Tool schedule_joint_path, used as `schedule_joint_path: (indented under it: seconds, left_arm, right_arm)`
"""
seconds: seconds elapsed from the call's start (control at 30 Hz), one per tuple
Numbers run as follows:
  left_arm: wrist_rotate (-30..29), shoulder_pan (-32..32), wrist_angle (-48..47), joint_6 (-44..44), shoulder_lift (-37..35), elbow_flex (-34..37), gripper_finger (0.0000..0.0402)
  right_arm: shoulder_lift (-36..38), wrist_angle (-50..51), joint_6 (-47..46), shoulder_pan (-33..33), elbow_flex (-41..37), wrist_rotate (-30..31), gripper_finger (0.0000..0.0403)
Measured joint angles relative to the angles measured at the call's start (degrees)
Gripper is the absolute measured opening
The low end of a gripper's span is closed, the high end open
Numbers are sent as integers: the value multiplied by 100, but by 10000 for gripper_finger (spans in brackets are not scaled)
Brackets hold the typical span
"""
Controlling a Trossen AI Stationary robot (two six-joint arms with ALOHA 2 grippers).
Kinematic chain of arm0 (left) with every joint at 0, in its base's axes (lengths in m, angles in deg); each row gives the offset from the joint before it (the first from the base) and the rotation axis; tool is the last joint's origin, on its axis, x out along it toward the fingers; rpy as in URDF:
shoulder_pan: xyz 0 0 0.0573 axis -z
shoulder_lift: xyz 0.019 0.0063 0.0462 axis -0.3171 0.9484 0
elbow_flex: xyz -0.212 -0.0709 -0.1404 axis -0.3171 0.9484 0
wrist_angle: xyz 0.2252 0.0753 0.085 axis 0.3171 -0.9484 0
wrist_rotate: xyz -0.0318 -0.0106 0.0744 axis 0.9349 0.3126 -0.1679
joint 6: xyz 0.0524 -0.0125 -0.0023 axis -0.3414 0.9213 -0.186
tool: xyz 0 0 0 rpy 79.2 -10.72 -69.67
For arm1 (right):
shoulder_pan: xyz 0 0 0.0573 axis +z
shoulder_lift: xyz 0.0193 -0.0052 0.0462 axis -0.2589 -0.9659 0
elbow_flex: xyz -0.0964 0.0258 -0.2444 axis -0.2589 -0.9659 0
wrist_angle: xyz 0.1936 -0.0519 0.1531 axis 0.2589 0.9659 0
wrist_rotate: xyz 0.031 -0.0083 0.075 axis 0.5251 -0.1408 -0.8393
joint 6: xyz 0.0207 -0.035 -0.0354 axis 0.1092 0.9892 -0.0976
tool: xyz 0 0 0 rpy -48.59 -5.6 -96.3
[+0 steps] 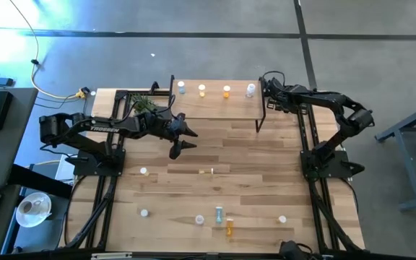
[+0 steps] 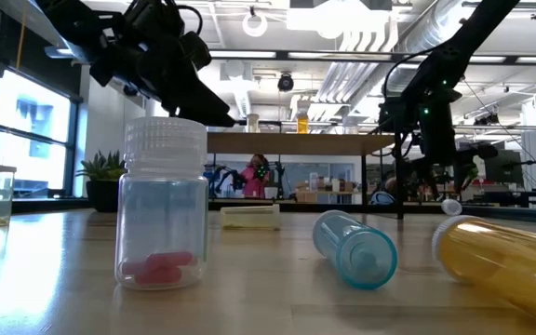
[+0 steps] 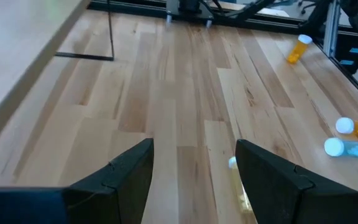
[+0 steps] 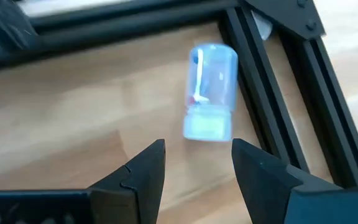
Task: Pick and place medicine bottles onto shelf by color
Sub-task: Put the top transparent pill bottle on the shelf aligned with the transparent pill bottle
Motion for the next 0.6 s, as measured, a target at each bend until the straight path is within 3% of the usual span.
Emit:
schedule_joint_path:
  seconds: [0.27, 0.6]
  left_arm:
    - [-1, 59, 31, -51, 0, 0, 216]
    - [-1, 63, -18, -124, 0, 0, 216]
  right_arm:
    - [-18, 824, -903, 186, -4, -20, 177]
    - [-18, 202, -1311, 23, -4, -23, 177]
